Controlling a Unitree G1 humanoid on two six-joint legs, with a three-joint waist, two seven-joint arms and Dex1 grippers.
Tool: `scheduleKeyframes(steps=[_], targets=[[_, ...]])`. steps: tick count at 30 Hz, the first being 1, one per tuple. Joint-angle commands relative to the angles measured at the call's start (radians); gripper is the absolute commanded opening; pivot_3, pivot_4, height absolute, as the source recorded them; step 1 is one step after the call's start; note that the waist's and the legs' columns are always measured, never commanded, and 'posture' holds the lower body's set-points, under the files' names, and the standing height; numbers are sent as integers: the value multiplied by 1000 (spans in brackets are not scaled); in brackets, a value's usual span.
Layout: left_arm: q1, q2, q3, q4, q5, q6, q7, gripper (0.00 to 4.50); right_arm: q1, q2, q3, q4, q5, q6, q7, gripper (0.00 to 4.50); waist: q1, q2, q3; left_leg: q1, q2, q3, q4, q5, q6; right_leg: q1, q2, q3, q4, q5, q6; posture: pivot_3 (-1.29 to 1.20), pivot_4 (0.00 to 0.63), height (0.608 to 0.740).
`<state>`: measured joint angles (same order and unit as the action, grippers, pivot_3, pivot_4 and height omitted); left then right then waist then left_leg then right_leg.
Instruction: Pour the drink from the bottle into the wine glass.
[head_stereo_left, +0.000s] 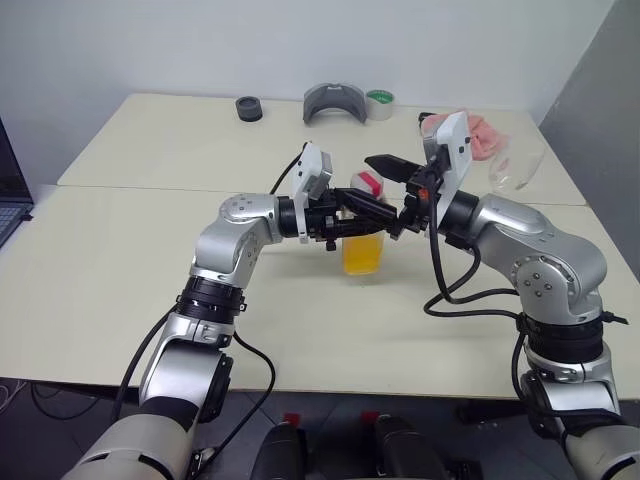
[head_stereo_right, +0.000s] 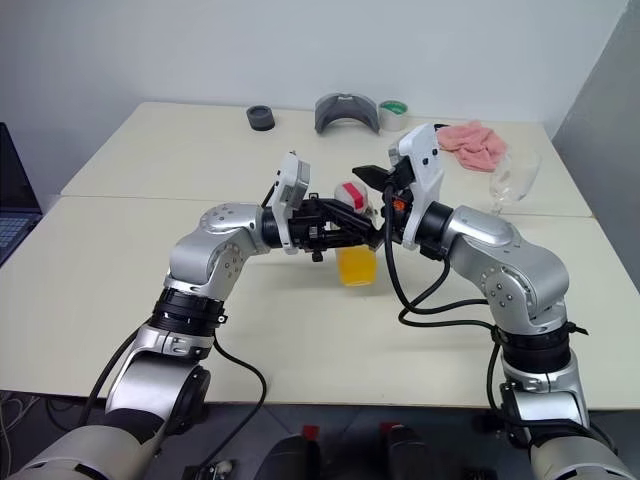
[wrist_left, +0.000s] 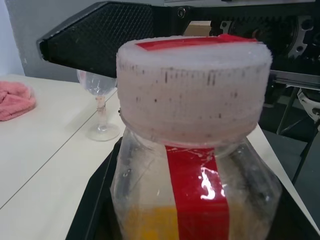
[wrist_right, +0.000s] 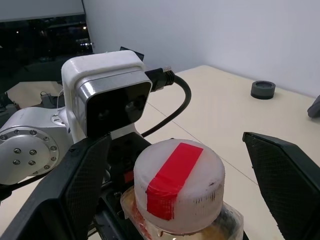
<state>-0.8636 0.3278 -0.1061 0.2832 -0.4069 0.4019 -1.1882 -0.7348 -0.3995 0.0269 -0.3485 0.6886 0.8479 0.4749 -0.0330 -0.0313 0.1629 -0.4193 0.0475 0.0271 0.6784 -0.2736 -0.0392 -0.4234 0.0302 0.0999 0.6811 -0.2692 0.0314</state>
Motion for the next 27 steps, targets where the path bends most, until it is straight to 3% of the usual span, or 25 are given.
scheduleKeyframes(steps=[1,3,6,12,20,27], targets=[[-10,0,6,-23,1,-31,-2,1869,-14,-1,-28,-23,7,-14,9,4500,0,0,0,0,0,0,0,0,0,0,0,0,0,0,0,0,150,740],[-9,0,6,-21,3,-32,-4,1869,-14,0,-32,-26,12,-12,11,4500,0,0,0,0,0,0,0,0,0,0,0,0,0,0,0,0,150,740],[-8,-1,9,-20,6,-34,-4,1869,-13,-1,-33,-28,14,-10,13,3921,0,0,0,0,0,0,0,0,0,0,0,0,0,0,0,0,150,740],[-10,-1,10,-16,7,-38,-5,1869,-5,-7,-31,-34,13,-11,22,1896,0,0,0,0,0,0,0,0,0,0,0,0,0,0,0,0,150,740],[29,4,5,-84,-13,-11,-2,1869,11,-22,-29,-50,26,-42,89,1894,0,0,0,0,0,0,0,0,0,0,0,0,0,0,0,0,150,740],[114,39,-19,-284,-75,53,-38,1869,-9,-92,-17,7,79,-89,364,1894,1,0,0,0,0,-1,0,0,0,0,0,0,0,0,0,0,150,740]])
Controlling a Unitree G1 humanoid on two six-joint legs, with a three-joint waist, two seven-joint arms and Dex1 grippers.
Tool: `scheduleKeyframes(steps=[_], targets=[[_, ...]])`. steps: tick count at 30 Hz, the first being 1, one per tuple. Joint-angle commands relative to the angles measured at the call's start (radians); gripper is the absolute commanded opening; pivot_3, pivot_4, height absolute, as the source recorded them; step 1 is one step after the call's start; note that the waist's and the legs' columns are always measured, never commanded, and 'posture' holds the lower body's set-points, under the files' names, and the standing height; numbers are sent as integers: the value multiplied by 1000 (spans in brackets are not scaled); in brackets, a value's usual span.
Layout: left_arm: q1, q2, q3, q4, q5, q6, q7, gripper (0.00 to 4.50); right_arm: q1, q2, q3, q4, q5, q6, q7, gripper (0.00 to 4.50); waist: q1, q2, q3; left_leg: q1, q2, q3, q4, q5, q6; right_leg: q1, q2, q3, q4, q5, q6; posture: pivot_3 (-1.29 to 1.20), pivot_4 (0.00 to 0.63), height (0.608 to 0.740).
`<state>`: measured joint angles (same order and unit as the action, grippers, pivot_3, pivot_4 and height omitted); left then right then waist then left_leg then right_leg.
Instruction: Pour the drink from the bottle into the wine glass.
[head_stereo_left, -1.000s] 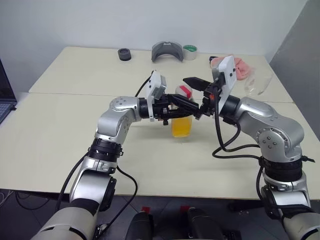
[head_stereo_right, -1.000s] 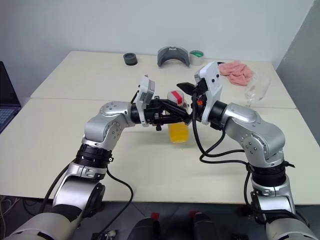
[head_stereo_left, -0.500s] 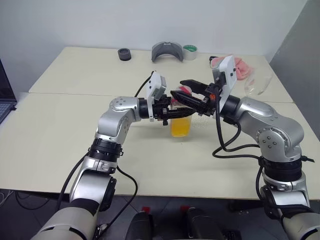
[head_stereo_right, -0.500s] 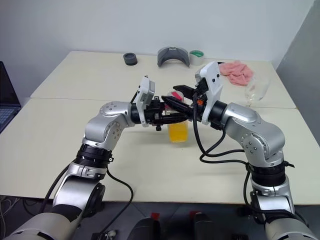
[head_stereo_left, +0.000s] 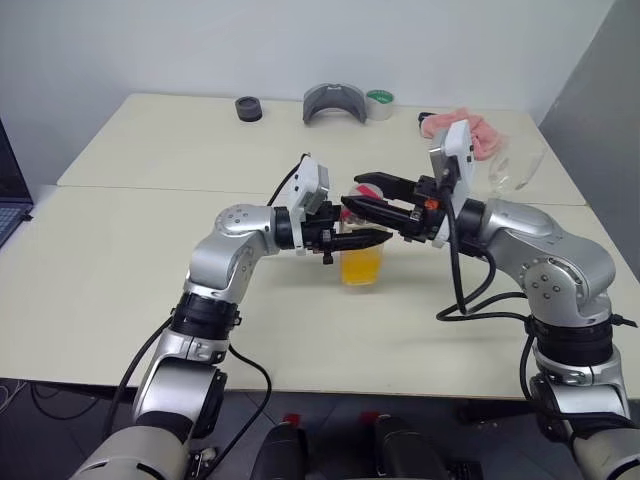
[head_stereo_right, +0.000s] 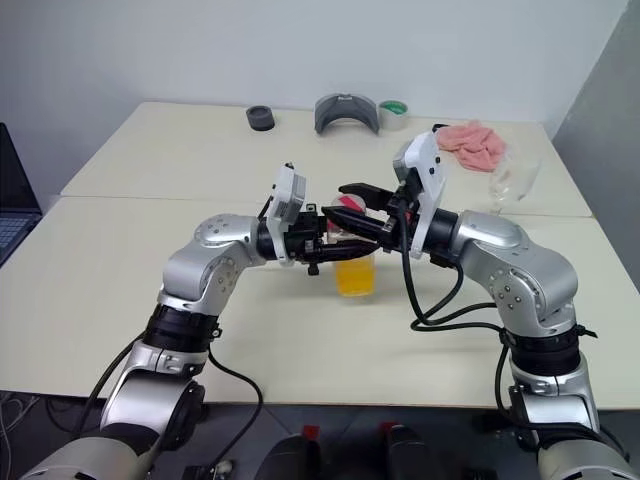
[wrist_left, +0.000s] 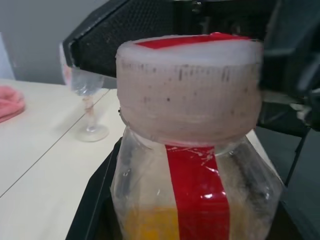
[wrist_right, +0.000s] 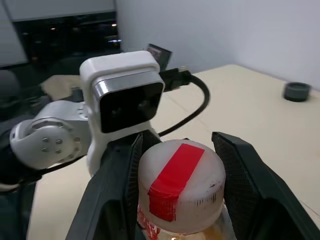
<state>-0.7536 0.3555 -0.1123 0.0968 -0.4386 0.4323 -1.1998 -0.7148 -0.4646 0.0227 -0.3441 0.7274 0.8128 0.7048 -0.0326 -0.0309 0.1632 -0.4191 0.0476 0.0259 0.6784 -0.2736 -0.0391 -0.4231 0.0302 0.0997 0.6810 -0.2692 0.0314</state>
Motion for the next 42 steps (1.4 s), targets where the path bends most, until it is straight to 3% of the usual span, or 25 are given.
scheduleKeyframes(steps=[1,9,18,23,31,36,42], targets=[[11,20,-15,-116,-47,27,-35,1869,-33,-43,-2,16,36,-65,184,1894,0,0,0,0,0,0,0,0,0,1,0,0,0,0,0,0,150,740],[42,74,-9,-196,-95,48,-87,1869,-54,-123,70,81,15,-129,477,1894,0,1,1,1,0,0,1,0,0,1,0,-1,0,0,0,0,150,740],[48,73,-10,-201,-96,46,-86,1869,-63,-120,72,85,19,-127,512,1894,0,1,1,1,0,-1,1,0,0,1,0,-1,0,0,0,0,150,740],[43,70,-11,-180,-87,32,-87,1869,-62,-124,52,80,22,-95,463,1894,0,1,1,1,0,-1,1,0,0,1,0,-1,0,0,0,0,150,740],[42,81,-20,-158,-73,15,-82,1869,-42,-168,-57,20,134,35,369,4486,1,1,1,1,0,-1,1,0,0,1,0,-1,0,0,0,0,150,740],[41,80,-15,-101,-49,-24,-62,1869,15,-150,-142,-111,206,111,155,4486,0,1,1,1,0,-1,1,0,0,1,0,-1,0,0,0,0,150,740],[6,53,-13,-11,-25,-75,-39,1869,55,-62,-120,-239,158,136,-131,4486,0,1,1,1,0,-1,1,0,0,1,0,-1,1,0,0,0,150,740]])
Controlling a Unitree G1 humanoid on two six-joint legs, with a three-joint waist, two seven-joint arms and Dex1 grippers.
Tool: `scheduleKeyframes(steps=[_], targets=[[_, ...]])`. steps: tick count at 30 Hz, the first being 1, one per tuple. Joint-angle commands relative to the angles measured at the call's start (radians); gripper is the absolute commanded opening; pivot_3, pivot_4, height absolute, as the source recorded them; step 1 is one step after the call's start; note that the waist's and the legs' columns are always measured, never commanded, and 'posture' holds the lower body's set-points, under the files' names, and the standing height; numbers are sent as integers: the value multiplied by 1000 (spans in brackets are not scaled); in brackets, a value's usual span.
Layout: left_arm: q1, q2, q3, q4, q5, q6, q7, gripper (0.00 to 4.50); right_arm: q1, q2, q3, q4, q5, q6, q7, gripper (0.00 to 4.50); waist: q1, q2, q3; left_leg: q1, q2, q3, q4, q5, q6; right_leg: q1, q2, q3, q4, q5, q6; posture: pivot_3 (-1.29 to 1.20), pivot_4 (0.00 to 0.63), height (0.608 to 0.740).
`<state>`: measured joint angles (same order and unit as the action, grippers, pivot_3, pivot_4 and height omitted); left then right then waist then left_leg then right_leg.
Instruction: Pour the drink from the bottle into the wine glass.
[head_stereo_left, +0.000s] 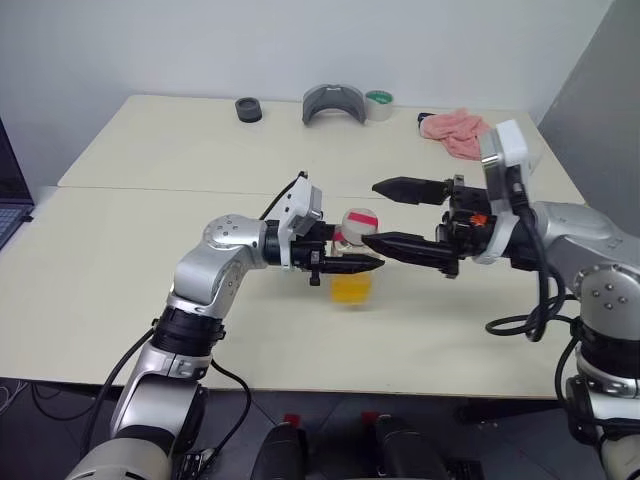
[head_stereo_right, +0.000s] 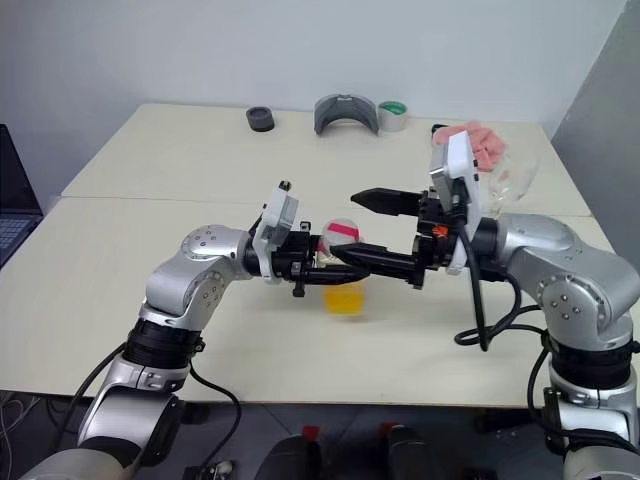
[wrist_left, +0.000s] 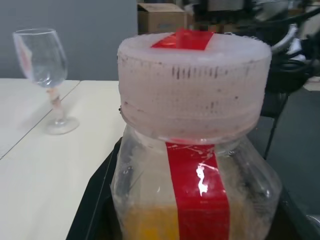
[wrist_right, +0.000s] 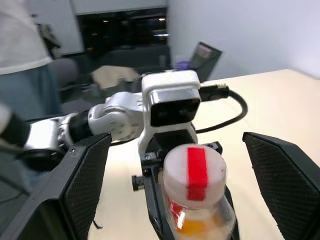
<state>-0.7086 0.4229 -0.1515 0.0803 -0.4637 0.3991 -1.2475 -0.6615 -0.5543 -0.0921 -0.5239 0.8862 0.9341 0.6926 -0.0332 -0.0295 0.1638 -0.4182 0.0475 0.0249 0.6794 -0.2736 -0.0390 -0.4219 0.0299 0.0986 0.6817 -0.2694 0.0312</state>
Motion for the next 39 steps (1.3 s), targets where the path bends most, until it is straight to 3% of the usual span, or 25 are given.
scheduleKeyframes(steps=[1,12,23,26,32,39], targets=[[-44,-18,25,17,2,-48,9,1869,4,40,-1,-70,-7,24,-160,4486,1,0,0,0,0,0,0,0,0,0,0,0,0,0,0,0,150,740],[-103,-69,23,90,22,-100,23,1869,32,164,42,-92,-21,32,-387,4486,1,0,0,0,0,0,0,0,0,0,0,0,0,0,0,0,150,740],[-111,-72,28,106,32,-112,24,1869,35,208,38,-71,-23,23,-432,4486,0,0,0,0,0,0,0,0,0,0,0,0,0,0,0,0,150,740],[-111,-73,26,105,33,-111,26,1869,36,204,36,-71,-23,21,-431,3880,0,0,0,0,0,0,0,0,0,0,0,0,0,0,0,0,150,740],[-117,-76,26,107,35,-110,26,1869,48,175,48,-81,-33,9,-399,1856,0,0,0,0,0,0,0,0,0,0,0,0,0,0,0,0,150,740],[-94,-76,27,46,16,-73,33,1869,21,123,77,-38,-72,-49,-296,1855,0,0,0,-1,0,0,0,0,0,0,0,0,0,0,0,0,150,740]])
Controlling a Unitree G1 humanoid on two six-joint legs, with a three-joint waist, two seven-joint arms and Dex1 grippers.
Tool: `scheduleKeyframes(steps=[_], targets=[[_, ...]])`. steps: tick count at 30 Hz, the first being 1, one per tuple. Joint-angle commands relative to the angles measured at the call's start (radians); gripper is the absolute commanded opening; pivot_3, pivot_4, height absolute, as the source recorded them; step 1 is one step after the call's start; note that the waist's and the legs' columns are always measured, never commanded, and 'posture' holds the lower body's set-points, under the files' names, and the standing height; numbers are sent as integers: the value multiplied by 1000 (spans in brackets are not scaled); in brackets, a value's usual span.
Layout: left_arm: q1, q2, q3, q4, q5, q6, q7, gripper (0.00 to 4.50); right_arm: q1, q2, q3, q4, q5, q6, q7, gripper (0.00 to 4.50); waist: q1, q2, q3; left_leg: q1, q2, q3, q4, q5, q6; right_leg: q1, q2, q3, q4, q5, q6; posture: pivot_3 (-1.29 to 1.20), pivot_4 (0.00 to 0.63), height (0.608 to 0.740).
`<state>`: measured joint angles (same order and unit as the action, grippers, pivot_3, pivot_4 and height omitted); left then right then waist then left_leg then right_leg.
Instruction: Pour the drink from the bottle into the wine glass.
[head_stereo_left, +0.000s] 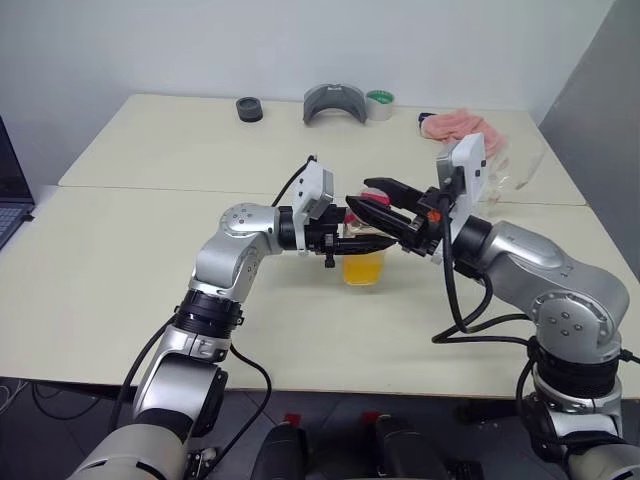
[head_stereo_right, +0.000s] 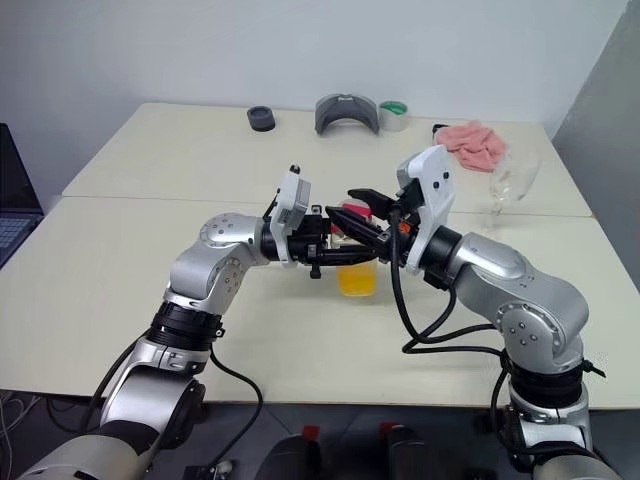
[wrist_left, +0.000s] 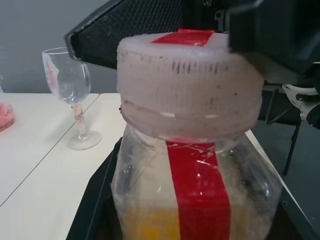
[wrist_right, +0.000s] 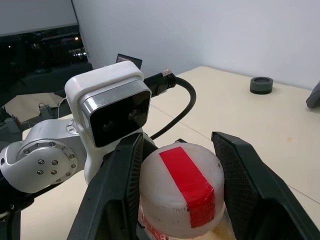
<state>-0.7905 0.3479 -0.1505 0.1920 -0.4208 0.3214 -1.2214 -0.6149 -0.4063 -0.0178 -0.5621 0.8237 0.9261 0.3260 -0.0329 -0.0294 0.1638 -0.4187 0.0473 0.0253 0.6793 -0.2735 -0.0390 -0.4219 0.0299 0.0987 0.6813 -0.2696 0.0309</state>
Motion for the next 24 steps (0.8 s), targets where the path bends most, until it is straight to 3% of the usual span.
scheduleKeyframes(steps=[1,13,24], targets=[[-8,-1,25,-78,-32,11,8,1869,-33,-35,7,13,-8,-57,108,1855,0,0,0,0,0,0,0,0,0,0,0,0,0,0,0,0,150,740],[68,17,28,-257,-81,108,44,1869,-219,-114,55,328,-12,-204,673,1855,-2,1,0,1,0,0,0,0,0,0,0,0,0,0,0,0,150,740],[89,33,37,-323,-109,153,59,1869,-310,-96,175,509,-145,-369,1005,1855,1,1,1,1,0,0,0,0,0,0,0,-1,0,0,0,0,150,740]])
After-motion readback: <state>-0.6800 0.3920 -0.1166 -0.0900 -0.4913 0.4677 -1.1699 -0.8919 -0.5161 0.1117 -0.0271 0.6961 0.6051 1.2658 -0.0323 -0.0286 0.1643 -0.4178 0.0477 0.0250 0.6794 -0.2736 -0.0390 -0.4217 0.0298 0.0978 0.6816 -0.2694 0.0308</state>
